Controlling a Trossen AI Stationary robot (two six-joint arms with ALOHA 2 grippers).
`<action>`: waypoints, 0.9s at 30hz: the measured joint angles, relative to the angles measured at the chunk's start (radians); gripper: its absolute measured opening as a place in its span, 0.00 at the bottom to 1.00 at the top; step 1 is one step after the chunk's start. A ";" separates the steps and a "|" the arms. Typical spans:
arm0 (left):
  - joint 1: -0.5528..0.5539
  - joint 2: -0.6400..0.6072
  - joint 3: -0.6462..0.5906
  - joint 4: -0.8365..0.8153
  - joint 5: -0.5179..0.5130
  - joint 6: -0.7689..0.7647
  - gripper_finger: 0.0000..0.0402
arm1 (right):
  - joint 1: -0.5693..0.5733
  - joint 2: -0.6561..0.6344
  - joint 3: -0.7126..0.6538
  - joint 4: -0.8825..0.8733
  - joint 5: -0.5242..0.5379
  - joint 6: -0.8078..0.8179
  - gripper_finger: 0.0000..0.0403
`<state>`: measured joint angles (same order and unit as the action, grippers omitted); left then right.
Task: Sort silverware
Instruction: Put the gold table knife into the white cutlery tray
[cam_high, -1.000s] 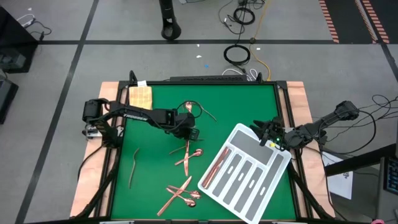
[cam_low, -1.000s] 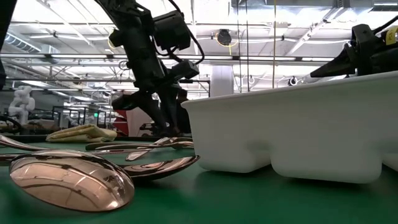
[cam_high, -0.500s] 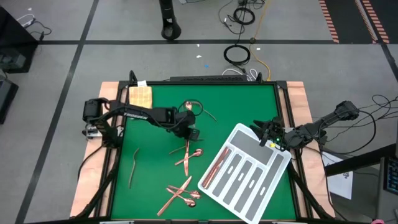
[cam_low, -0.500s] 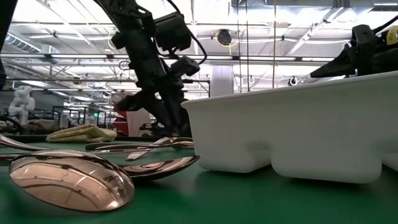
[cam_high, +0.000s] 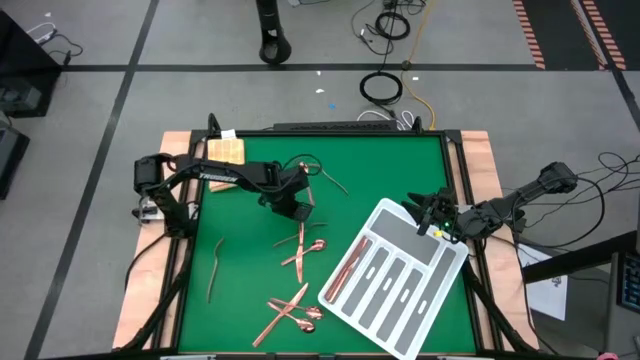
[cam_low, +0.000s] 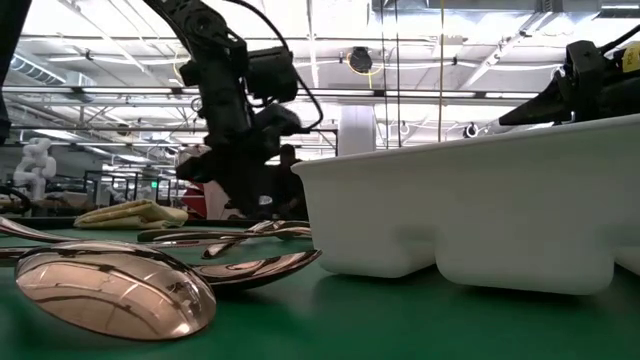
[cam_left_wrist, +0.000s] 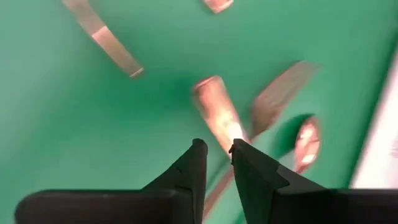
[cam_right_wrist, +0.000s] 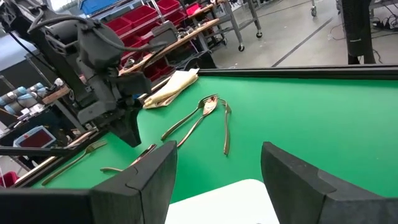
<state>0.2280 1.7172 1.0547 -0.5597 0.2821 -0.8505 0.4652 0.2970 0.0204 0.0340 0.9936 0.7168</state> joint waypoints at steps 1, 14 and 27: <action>0.000 -0.005 0.007 0.015 0.002 0.002 0.19 | 0.000 0.000 0.000 0.000 0.000 0.001 0.54; 0.081 -0.010 0.084 0.231 0.152 0.210 0.40 | 0.000 0.027 0.000 0.000 -0.004 0.004 0.54; -0.077 -0.010 0.320 -0.257 -0.168 0.607 0.55 | 0.000 0.061 0.000 0.000 -0.005 0.009 0.54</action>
<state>0.1511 1.7073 1.3745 -0.8170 0.1141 -0.2439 0.4652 0.3577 0.0204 0.0338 0.9889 0.7259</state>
